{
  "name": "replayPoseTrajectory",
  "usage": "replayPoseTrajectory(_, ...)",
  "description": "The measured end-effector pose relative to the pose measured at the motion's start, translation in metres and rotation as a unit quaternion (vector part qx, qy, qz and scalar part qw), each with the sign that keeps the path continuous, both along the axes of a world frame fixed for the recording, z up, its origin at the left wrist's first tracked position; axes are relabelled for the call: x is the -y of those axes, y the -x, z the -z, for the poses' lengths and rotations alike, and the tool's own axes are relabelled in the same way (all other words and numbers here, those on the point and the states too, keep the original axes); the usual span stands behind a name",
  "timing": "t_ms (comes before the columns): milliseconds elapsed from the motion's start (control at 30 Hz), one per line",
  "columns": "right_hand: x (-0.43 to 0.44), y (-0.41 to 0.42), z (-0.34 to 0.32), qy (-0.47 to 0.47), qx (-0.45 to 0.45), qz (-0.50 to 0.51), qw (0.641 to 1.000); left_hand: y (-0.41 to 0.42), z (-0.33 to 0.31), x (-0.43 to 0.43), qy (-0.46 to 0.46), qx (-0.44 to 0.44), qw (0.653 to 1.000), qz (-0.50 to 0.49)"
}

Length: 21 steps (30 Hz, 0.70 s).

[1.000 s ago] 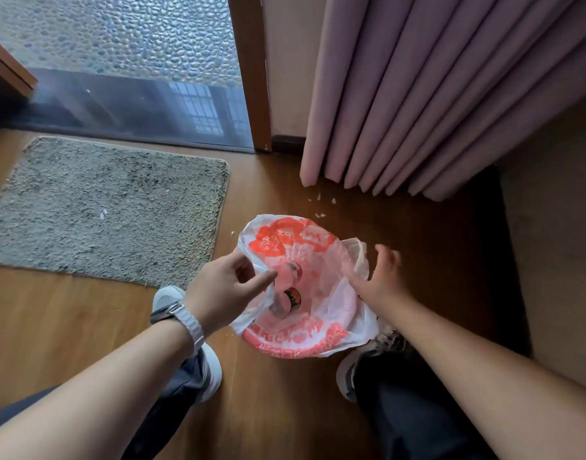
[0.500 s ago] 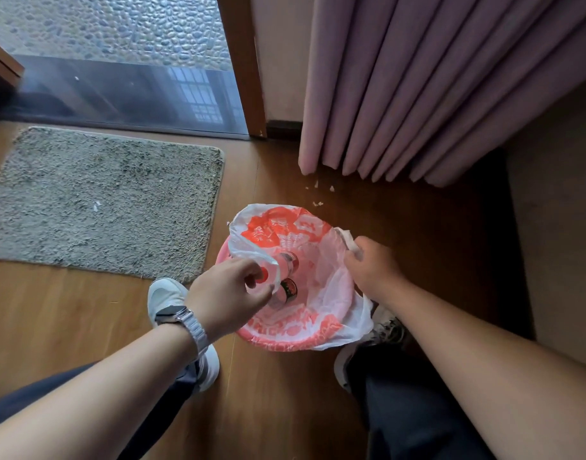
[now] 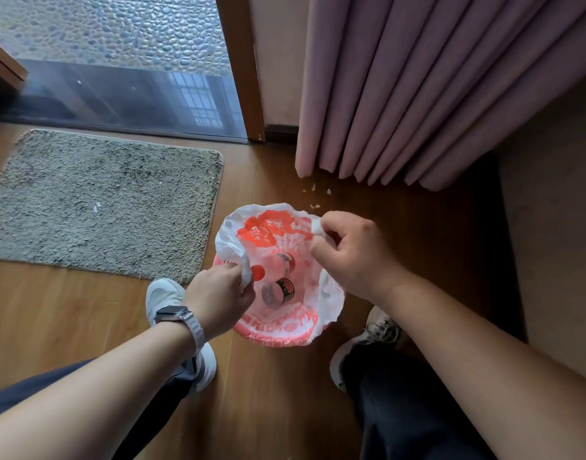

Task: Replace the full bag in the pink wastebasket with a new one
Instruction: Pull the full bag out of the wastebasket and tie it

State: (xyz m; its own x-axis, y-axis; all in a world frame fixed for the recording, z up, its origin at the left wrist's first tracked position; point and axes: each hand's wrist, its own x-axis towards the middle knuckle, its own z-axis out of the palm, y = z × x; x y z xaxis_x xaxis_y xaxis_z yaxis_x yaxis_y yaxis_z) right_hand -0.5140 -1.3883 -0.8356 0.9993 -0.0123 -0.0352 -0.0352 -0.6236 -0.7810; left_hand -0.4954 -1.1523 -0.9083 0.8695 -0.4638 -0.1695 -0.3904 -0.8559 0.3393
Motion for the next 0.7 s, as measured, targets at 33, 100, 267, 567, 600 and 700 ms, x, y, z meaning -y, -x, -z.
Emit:
replayPoseTrajectory(33,-0.003,0.0,-0.007,0.011,0.012,-0.015,1.0,-0.002,-0.004,0.002,0.037,-0.027,0.998,-0.034)
replayPoseTrajectory(100,-0.009,0.001,-0.019,0.032,0.018,-0.044,0.998,-0.003,-0.012,0.003,0.093,-0.056,0.99,-0.089)
replayPoseTrajectory(267,-0.017,0.012,-0.038,0.044,-0.004,-0.088,0.995,0.004,-0.04,-0.003,0.103,-0.09,0.987,-0.082)
replayPoseTrajectory(567,-0.026,0.067,-0.062,0.129,-0.154,-0.083,0.976,0.039,-0.068,-0.036,0.008,-0.173,0.985,0.009)
replayPoseTrajectory(600,-0.024,0.076,-0.061,0.15,-0.176,-0.076,0.97,0.045,-0.069,-0.038,-0.015,-0.183,0.983,0.017)
replayPoseTrajectory(700,-0.019,0.101,-0.056,0.191,-0.242,-0.059,0.949,0.063,-0.069,-0.043,-0.073,-0.199,0.977,0.033)
